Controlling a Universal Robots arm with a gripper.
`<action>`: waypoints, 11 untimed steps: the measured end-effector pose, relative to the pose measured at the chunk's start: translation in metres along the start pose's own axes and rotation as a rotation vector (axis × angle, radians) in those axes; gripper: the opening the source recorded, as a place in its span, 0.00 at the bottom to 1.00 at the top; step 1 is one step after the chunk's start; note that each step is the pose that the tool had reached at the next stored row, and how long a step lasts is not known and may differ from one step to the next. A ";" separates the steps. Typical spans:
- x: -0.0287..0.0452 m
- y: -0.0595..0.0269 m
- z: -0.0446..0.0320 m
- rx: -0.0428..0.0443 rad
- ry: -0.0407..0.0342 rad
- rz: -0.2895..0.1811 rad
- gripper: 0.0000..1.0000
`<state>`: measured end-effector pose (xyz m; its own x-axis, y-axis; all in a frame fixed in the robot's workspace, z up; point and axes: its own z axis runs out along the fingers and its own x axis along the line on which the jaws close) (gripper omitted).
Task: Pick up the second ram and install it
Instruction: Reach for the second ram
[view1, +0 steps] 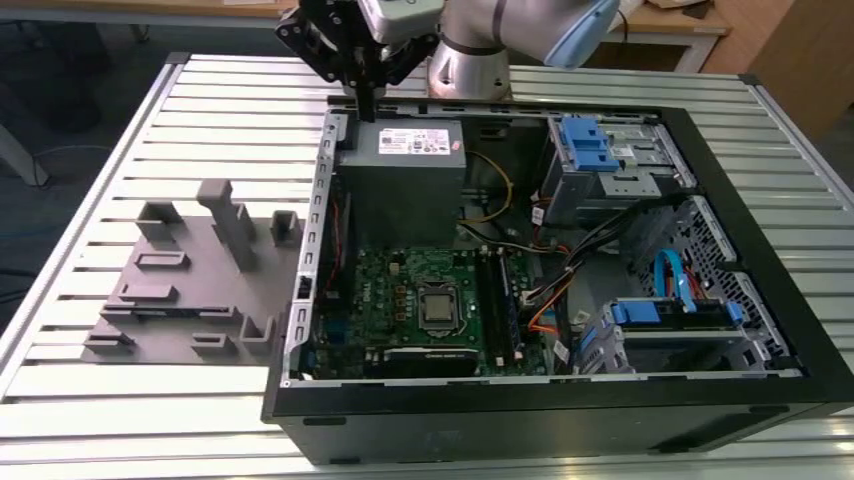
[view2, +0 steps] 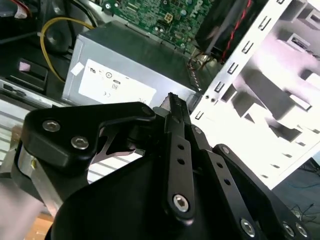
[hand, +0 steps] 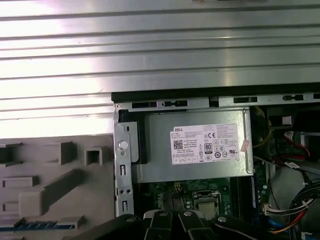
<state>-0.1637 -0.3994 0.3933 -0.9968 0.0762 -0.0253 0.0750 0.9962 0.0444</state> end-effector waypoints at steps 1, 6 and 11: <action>0.0016 -0.0001 0.0000 0.0000 0.0000 0.000 0.07; 0.0101 -0.0008 0.0002 0.0000 0.0000 0.000 0.07; 0.0149 -0.0012 0.0004 -0.0001 0.0000 0.000 0.07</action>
<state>-0.1787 -0.3994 0.3924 -0.9968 0.0762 -0.0254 0.0750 0.9962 0.0445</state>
